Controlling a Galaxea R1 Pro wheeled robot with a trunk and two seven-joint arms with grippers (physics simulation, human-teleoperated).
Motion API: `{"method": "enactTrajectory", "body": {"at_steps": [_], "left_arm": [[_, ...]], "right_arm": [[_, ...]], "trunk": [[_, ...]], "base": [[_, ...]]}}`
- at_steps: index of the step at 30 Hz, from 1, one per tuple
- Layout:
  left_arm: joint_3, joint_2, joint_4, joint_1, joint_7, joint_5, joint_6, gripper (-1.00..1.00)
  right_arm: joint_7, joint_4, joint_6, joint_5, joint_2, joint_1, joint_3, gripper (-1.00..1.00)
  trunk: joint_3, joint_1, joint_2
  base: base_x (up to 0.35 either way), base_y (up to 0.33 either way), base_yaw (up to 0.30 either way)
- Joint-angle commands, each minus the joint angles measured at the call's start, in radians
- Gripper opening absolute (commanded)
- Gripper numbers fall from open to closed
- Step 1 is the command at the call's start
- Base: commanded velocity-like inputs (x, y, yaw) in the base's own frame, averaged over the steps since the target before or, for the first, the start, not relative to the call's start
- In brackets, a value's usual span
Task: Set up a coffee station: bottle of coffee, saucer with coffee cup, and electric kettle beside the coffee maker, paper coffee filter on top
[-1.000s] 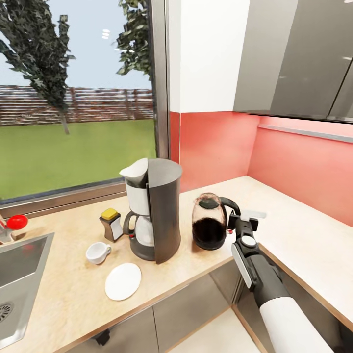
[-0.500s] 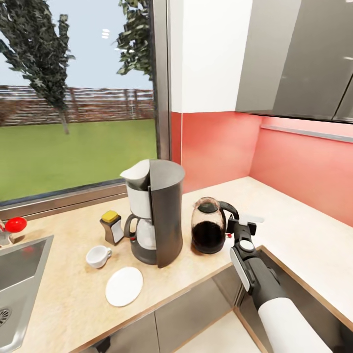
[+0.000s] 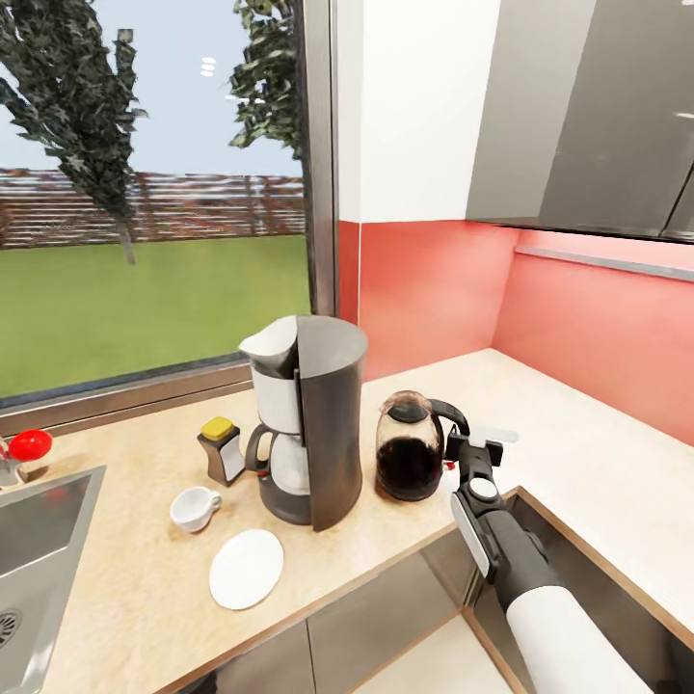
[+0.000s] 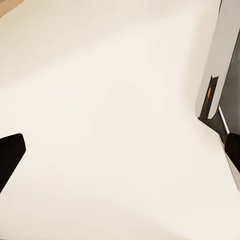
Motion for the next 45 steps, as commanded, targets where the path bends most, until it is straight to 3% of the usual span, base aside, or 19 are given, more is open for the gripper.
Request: {"method": "enactTrajectory", "body": {"at_steps": [1, 32, 33, 45], "left_arm": [[0.006, 0.000, -0.002, 0.000, 0.001, 0.002, -0.001, 1.00], [0.006, 0.000, -0.002, 0.000, 0.002, 0.002, -0.001, 1.00], [0.006, 0.000, -0.002, 0.000, 0.002, 0.002, -0.001, 1.00], [0.006, 0.000, -0.002, 0.000, 0.002, 0.002, -0.001, 1.00]], "right_arm": [[-0.007, 0.009, 0.003, -0.008, 0.000, 0.000, 0.003, -1.00], [-0.006, 0.117, -0.043, -0.013, 0.003, 0.000, 0.005, -1.00], [-0.006, 0.117, -0.044, -0.013, 0.003, 0.000, 0.005, 1.00], [-0.004, 0.117, -0.045, -0.013, 0.003, 0.000, 0.005, 1.00]], "trunk": [[-0.002, 0.001, -0.001], [-0.002, 0.001, -0.001], [-0.002, 0.001, -0.001], [-0.002, 0.001, -0.001]], "base": [[0.006, 0.001, 0.000], [0.020, 0.019, 0.000], [0.000, 0.000, 0.000], [-0.017, 0.000, 0.000]]}}
